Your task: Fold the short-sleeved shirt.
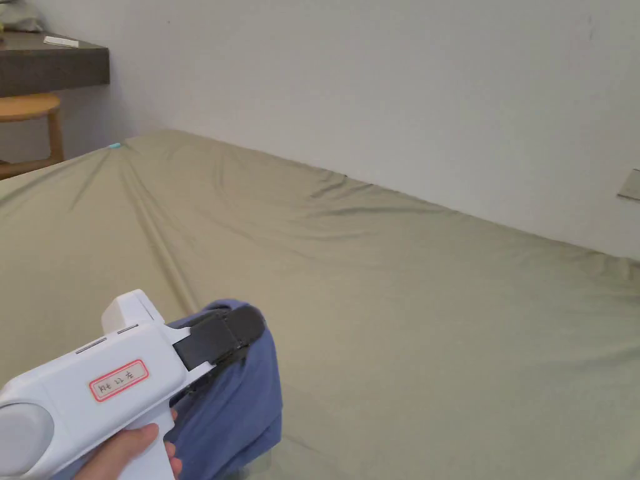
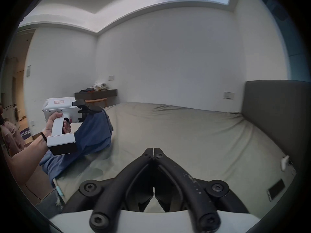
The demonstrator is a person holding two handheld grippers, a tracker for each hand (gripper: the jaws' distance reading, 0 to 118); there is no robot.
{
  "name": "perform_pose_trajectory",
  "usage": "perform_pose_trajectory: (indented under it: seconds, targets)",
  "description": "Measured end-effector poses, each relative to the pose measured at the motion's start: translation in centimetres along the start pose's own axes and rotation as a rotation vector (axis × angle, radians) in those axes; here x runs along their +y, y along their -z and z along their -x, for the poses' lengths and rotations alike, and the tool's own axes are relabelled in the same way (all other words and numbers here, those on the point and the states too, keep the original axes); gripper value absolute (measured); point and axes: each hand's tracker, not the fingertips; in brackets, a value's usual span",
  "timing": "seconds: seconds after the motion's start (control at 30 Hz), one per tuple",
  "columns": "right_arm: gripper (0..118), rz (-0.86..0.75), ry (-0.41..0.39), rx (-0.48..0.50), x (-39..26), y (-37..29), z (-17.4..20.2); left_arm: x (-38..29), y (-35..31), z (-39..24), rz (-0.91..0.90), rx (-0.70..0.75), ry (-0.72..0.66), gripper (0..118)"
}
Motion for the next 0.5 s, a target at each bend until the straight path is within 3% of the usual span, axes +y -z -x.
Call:
perform_pose_trajectory:
  seconds: [0.17, 0.23, 0.4, 0.5]
  targets:
    - [2, -0.015, 0.034, -0.180, -0.9, -5.3, -4.2, -7.8, 4.7, -8.7, 0.240, -0.312, 0.044, 3]
    - [2, -0.022, 0.067, -0.233, -1.5, -7.0, -5.5, -11.3, 6.0, -10.8, 0.352, -0.358, 0.042, 3]
    - [2, -0.025, 0.149, -0.340, -3.1, -10.1, -8.2, -22.5, 7.7, -13.9, 0.654, -0.357, 0.138, 3]
    - [2, -0.020, 0.175, -0.361, -3.8, -11.1, -9.0, -28.3, 8.5, -13.2, 0.819, -0.253, 0.190, 3]
